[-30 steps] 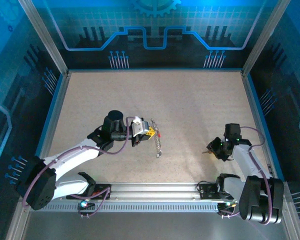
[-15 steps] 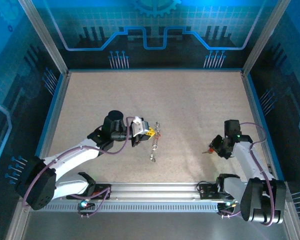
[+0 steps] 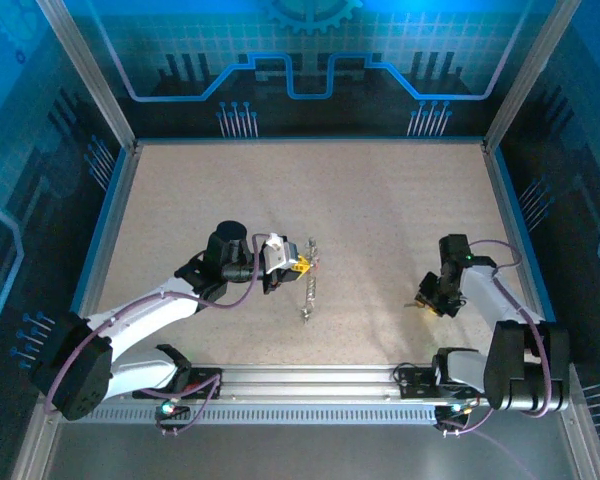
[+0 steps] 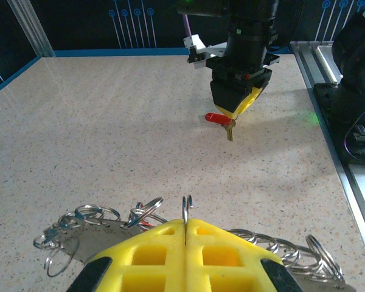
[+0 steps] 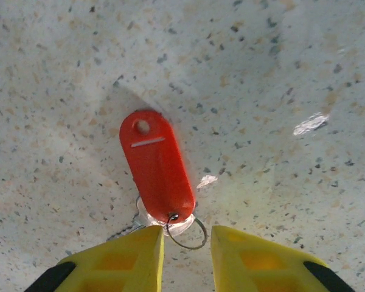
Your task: Put the keys on the keyring
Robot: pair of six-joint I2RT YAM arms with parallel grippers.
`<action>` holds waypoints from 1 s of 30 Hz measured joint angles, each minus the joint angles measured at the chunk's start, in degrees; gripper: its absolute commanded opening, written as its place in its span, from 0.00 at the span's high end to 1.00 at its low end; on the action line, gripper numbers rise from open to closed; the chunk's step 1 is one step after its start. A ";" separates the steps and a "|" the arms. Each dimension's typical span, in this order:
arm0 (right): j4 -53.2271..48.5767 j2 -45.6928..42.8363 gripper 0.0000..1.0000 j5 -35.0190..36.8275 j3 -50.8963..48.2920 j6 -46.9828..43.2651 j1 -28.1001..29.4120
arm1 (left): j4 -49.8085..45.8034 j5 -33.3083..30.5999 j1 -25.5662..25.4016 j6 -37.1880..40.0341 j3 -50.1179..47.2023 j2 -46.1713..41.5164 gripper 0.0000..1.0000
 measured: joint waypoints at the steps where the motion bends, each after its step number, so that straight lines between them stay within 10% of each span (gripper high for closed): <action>1: 0.00 0.00 0.73 0.00 0.00 -0.20 0.33 | 0.02 0.00 0.00 0.00 0.00 0.00 1.00; 30: 1.73 0.68 0.99 -0.09 0.13 -1.66 5.49 | -0.02 0.02 0.00 0.02 0.15 0.00 1.00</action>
